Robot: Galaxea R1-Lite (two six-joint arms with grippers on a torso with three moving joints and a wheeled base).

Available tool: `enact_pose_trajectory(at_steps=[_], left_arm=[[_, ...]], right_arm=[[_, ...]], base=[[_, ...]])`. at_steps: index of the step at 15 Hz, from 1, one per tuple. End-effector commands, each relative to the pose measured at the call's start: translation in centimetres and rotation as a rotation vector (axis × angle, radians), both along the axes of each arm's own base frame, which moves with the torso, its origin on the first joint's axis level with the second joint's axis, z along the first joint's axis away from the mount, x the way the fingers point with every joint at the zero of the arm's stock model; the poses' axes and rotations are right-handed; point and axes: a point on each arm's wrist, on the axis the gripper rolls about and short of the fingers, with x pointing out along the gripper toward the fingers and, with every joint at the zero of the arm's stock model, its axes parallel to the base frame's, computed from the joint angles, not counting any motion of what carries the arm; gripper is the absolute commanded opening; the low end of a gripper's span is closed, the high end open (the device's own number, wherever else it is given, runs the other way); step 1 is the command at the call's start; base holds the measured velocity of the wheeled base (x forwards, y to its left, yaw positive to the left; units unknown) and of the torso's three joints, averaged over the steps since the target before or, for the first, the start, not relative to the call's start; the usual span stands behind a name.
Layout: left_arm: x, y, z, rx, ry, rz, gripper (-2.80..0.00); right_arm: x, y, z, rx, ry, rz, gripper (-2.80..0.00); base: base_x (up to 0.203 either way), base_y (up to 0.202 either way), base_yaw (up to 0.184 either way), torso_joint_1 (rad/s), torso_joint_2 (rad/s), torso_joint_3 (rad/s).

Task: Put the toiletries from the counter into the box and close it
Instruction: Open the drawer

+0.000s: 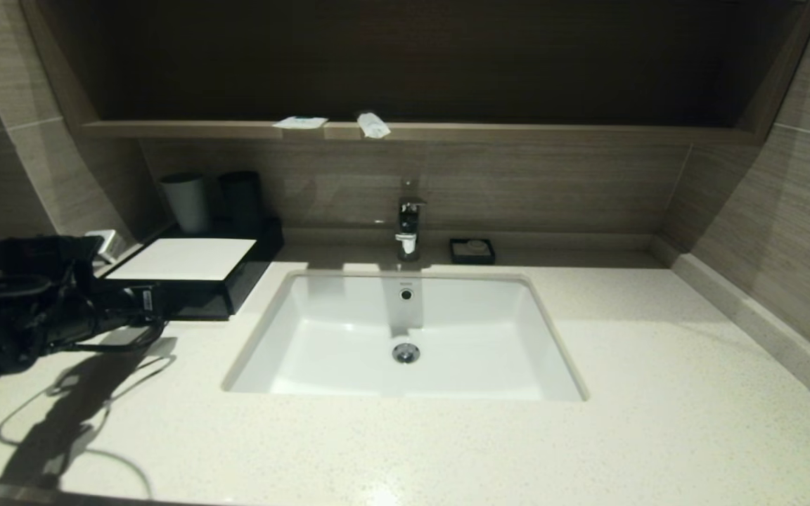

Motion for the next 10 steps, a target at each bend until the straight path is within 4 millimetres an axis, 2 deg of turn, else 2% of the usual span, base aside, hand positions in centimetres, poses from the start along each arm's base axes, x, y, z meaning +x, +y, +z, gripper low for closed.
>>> enact_pose_trajectory(at_steps=[1,10], left_arm=[[-0.07,0.04,0.17,0.003,-0.007,0.000,-2.80],[-1.02,-0.21,0.17,0.041,0.030,-0.027,-2.80]], right_arm=[[0.00,0.00,0.00,0.000,0.000,0.000,-2.80],[0.00,0.00,0.00,0.000,0.000,0.000,-2.80]], base=[[0.000,0.000,0.000,0.000,0.00,0.000],[0.000,0.000,0.000,0.000,0.00,0.000]])
